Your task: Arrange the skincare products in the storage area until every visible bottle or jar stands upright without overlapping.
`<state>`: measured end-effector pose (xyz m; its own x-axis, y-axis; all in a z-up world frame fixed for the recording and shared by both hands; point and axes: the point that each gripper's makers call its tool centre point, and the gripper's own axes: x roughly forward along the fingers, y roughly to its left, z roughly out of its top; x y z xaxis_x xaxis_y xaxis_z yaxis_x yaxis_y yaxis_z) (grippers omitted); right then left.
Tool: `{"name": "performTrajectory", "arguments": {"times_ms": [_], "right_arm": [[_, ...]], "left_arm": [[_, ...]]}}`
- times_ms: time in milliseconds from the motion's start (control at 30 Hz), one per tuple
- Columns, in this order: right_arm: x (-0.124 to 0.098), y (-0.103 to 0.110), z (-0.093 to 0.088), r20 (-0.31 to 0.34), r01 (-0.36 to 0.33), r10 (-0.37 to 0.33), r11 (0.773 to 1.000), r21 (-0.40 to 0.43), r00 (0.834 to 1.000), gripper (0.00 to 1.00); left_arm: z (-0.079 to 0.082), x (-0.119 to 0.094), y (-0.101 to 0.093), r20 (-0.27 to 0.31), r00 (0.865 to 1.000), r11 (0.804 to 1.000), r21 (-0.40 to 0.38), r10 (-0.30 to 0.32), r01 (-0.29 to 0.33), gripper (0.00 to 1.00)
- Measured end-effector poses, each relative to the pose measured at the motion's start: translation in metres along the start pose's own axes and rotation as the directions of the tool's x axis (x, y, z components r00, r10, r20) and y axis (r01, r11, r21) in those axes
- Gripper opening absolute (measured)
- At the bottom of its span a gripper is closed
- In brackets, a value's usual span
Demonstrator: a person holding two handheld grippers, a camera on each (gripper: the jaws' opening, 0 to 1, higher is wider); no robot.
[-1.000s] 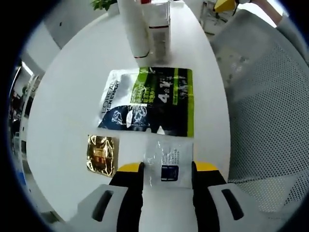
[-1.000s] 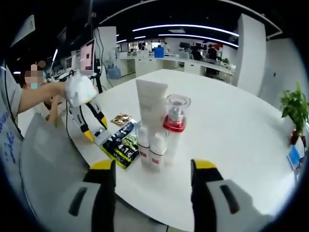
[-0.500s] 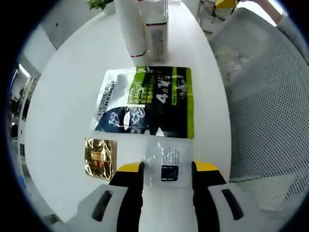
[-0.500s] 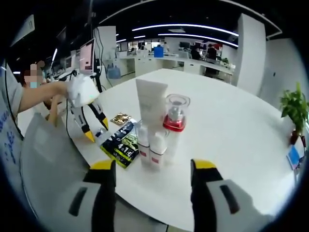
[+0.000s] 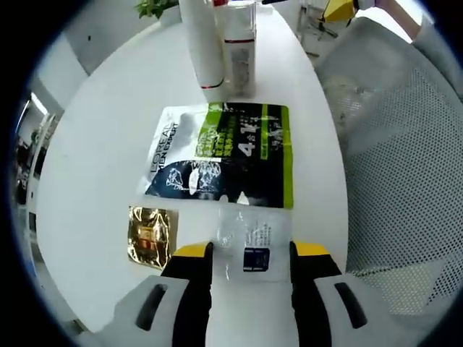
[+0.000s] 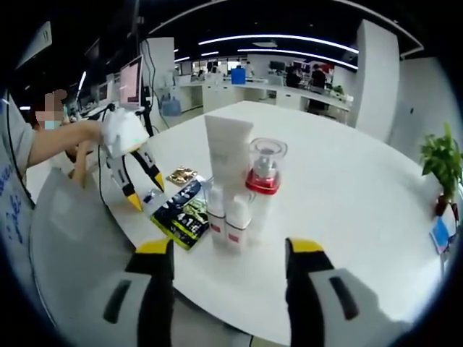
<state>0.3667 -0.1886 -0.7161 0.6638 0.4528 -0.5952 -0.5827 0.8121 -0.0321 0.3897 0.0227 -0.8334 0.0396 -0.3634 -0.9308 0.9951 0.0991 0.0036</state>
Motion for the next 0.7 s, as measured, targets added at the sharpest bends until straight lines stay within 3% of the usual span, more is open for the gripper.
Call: {"name": "performTrajectory", "arguments": {"times_ms": [267,700], "right_arm": [[-0.0001,-0.0001,-0.0009,-0.004,0.000,0.000,1.000,-0.001,1.000,0.62],[-0.0009,-0.0003,-0.0010,-0.002,-0.004,0.004,1.000,-0.005,1.000,0.62]], "left_arm": [[0.0009,0.0002,0.0002,0.002,1.000,1.000,-0.007,0.006,-0.006,0.41],[-0.0017,-0.0036,0.0043,0.005,0.998,0.997,-0.016,0.070,-0.070,0.45]]}}
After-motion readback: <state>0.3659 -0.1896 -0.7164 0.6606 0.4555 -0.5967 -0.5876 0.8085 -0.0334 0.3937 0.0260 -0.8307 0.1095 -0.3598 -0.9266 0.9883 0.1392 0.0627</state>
